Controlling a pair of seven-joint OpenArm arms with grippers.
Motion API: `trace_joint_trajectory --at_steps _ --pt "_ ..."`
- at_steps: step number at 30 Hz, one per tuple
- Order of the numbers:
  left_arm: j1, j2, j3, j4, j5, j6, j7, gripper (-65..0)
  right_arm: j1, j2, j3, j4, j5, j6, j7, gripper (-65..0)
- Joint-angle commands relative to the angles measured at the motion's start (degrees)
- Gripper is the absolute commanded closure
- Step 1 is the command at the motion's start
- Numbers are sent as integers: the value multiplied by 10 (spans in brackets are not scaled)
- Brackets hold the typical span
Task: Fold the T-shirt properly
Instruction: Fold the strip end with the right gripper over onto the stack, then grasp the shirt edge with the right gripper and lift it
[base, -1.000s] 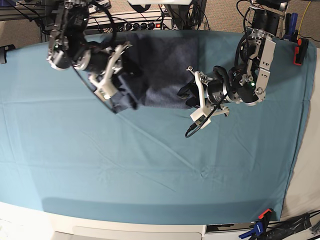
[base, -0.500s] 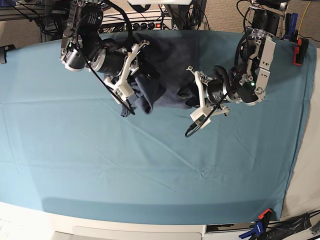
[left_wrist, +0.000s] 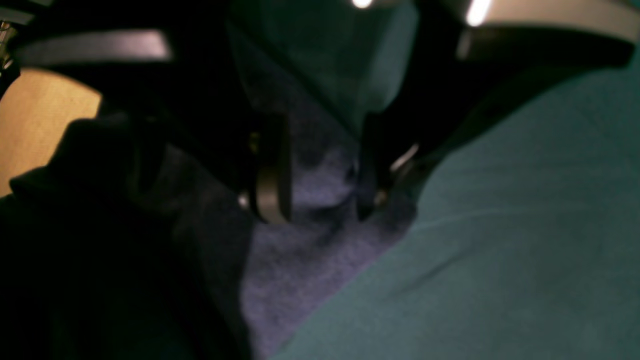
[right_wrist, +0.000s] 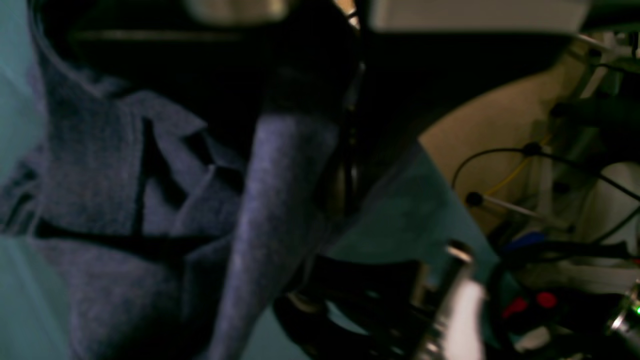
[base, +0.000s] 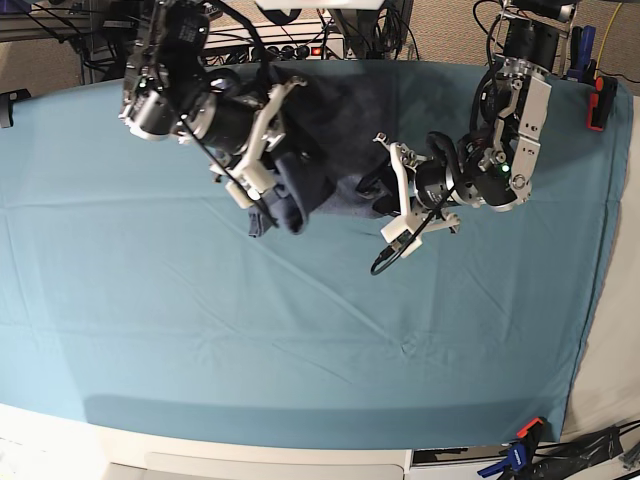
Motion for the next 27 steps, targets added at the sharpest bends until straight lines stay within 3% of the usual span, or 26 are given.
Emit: trace_joint_trajectory --at_steps 1,8,20,27 --pt "-9 -2 -2 11 -8 -1 -13 -240 3 -9 -15 12 12 -3 22 0" --pt "-12 -3 -2 11 3 -1 -16 -241 4 -18 -70 12 -126 -28 66 0" --pt "-95 -26 -2 11 14 0 -17 -241 4 -21 -71 1 -184 -57 89 0" --pt "-106 -35 -2 11 14 2 -19 -241 4 -20 -71 -7 -189 -57 108 0"
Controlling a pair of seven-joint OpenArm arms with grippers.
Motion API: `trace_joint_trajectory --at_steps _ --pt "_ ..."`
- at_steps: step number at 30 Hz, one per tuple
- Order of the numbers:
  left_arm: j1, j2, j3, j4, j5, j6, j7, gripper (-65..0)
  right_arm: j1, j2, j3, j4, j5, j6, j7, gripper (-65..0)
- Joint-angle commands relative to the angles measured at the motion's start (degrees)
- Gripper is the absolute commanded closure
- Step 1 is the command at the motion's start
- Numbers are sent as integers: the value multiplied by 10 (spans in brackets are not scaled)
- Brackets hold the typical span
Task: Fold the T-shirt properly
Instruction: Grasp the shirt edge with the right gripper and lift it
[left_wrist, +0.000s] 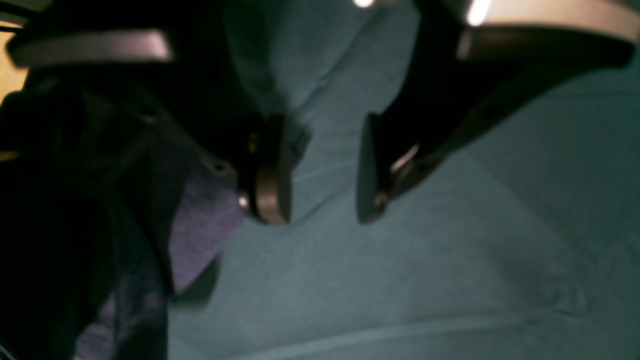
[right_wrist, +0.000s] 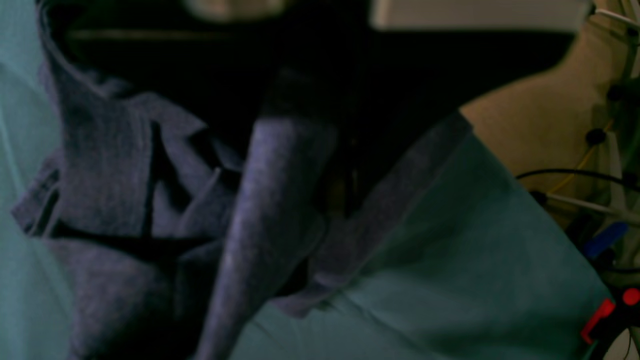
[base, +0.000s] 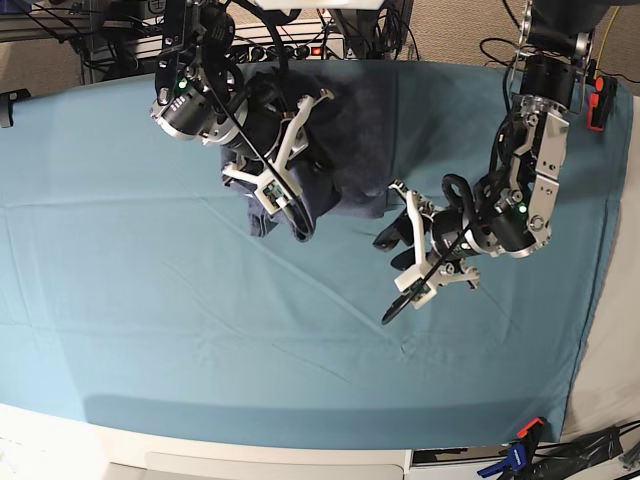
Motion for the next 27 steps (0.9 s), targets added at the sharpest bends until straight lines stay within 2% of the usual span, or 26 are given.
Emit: trace_joint_trajectory --at_steps 1,8,16,25,27 --pt "-12 -3 -2 10 -5 2 -14 -241 4 -3 -2 4 2 1 24 0" --pt "-13 -3 -2 10 -6 2 -15 -241 11 -3 -63 -51 -69 -23 61 0" --pt "-13 -3 -2 10 -6 1 -15 -241 47 -3 -138 -112 -173 -82 73 0" --pt "-13 -3 -2 10 -5 1 -17 -241 46 -3 -140 -135 -170 -82 34 0" --pt "-13 -3 -2 10 -5 1 -17 -241 46 -3 -140 -135 -151 -82 18 -84"
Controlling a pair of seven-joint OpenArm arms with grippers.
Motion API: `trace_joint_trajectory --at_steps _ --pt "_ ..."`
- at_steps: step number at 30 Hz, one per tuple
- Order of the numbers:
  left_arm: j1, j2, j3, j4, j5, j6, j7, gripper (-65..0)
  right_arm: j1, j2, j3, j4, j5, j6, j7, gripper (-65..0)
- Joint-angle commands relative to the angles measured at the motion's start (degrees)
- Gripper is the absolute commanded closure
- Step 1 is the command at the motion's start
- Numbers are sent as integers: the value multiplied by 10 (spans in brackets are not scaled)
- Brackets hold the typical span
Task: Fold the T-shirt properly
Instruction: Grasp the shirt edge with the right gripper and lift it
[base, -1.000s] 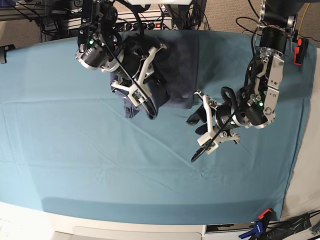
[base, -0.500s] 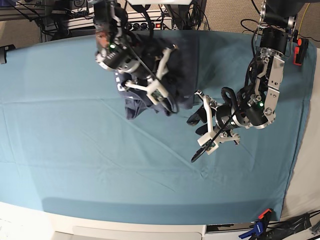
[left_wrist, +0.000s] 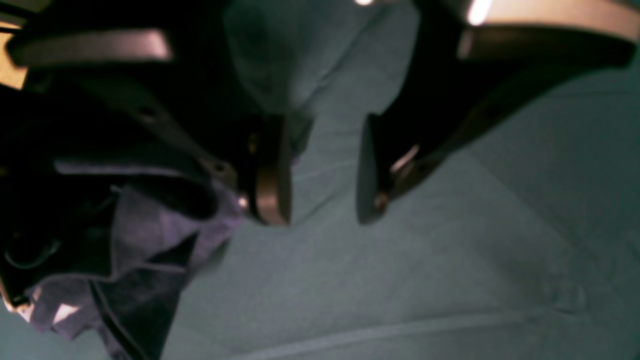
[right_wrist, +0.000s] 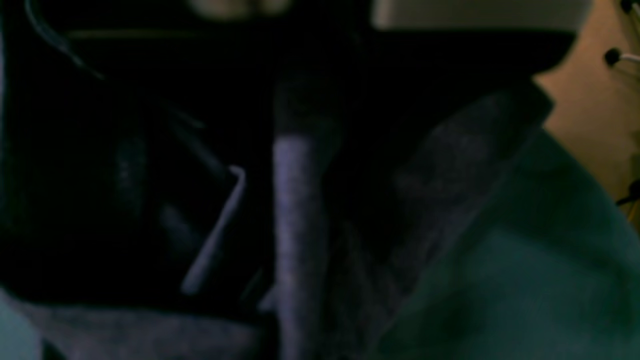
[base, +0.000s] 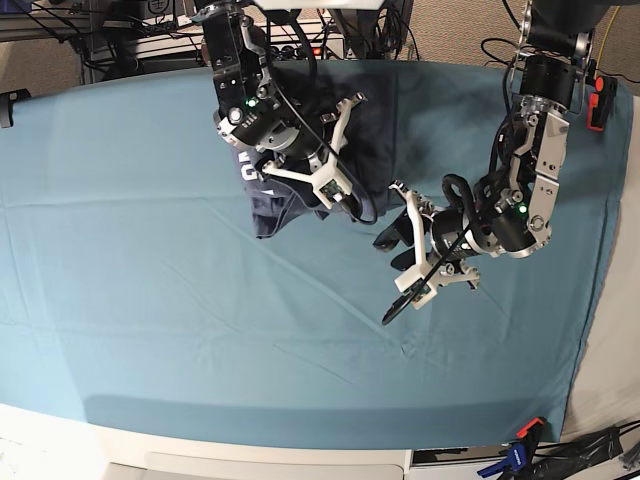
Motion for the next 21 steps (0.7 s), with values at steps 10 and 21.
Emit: trace_joint_trajectory --at_steps 10,21 --pt "-12 -3 -2 10 3 1 -13 -241 4 -3 -2 29 181 70 -9 -230" --pt "-12 -3 -2 10 9 1 -14 -241 4 -3 -2 92 317 132 -38 -230"
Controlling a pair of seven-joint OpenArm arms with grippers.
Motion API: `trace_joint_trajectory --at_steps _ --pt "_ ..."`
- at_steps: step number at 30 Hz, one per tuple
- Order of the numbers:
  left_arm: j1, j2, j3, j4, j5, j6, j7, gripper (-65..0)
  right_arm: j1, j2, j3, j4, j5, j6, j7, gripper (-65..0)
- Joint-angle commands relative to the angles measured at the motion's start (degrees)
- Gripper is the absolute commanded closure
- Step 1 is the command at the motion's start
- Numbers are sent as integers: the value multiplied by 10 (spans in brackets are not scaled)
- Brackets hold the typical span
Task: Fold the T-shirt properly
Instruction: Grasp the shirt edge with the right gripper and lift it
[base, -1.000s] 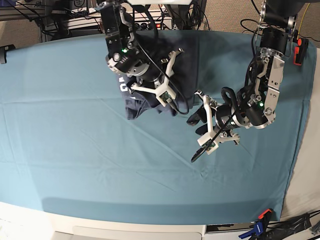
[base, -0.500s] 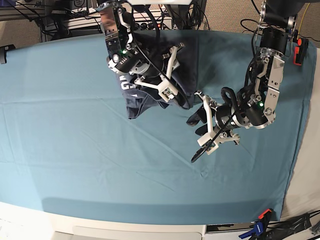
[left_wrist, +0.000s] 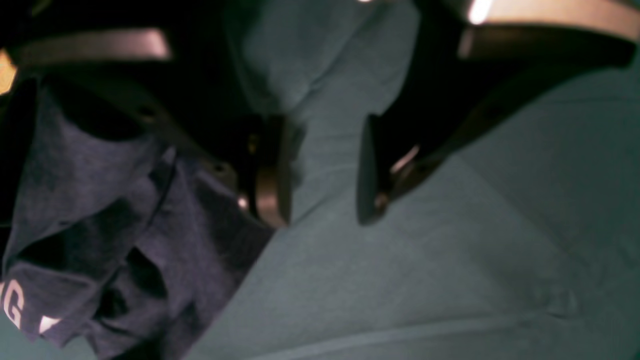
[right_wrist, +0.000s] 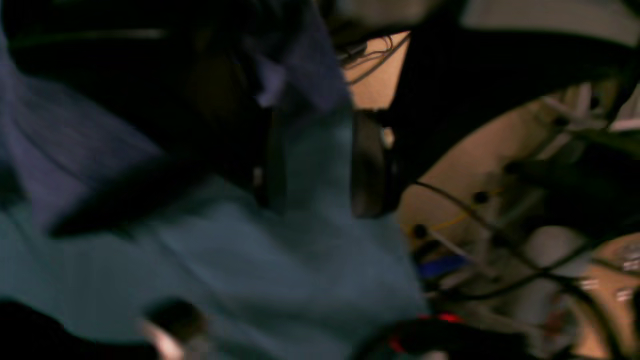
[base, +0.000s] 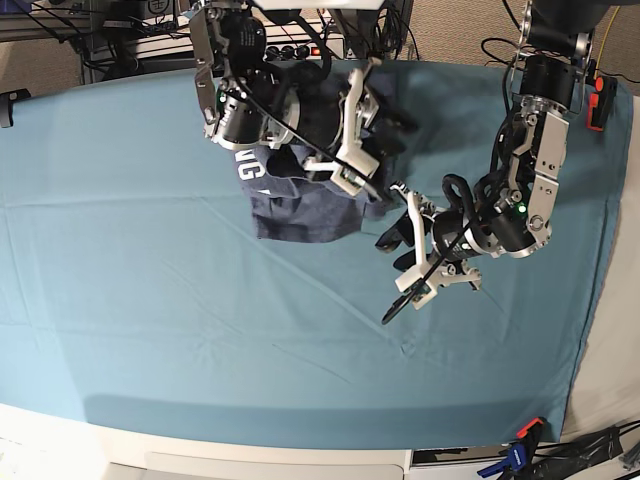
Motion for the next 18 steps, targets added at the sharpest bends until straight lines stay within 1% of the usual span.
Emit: trace_joint_trajectory --at_steps 1,3,5,6,8,10,12,13,14,16,18 --pt "-12 -3 -2 10 -6 1 -13 -241 6 -4 -2 12 30 8 6 -230" --pt "-12 -3 -2 10 -6 1 -14 -241 6 -4 -2 18 50 11 0 -230" --pt "-12 -3 -2 10 -6 1 -13 -241 6 -4 -1 33 47 11 0 -230" --pt "-12 -3 -2 10 -5 1 -13 -241 6 -4 -1 44 36 11 0 -230" --pt "-12 -3 -2 10 2 1 -14 -241 6 -4 -1 72 -20 11 1 -230" --pt "-10 -3 -2 10 10 2 -14 -241 6 -2 4 104 -95 11 6 -229" --pt "-8 -4 -2 10 14 2 -15 -241 4 7 20 129 -160 11 32 -229" --pt "-6 -5 -2 10 14 2 -15 -241 3 12 33 137 -181 11 46 -224" --pt "-4 -5 -2 10 14 2 -15 -241 2 17 49 143 -197 11 57 -201" --pt "-2 -6 -2 10 13 2 -17 -241 2 19 92 145 -219 -21 64 -105" --pt "-1 -6 -2 10 14 9 -17 -241 2 19 144 145 -222 -54 68 -14"
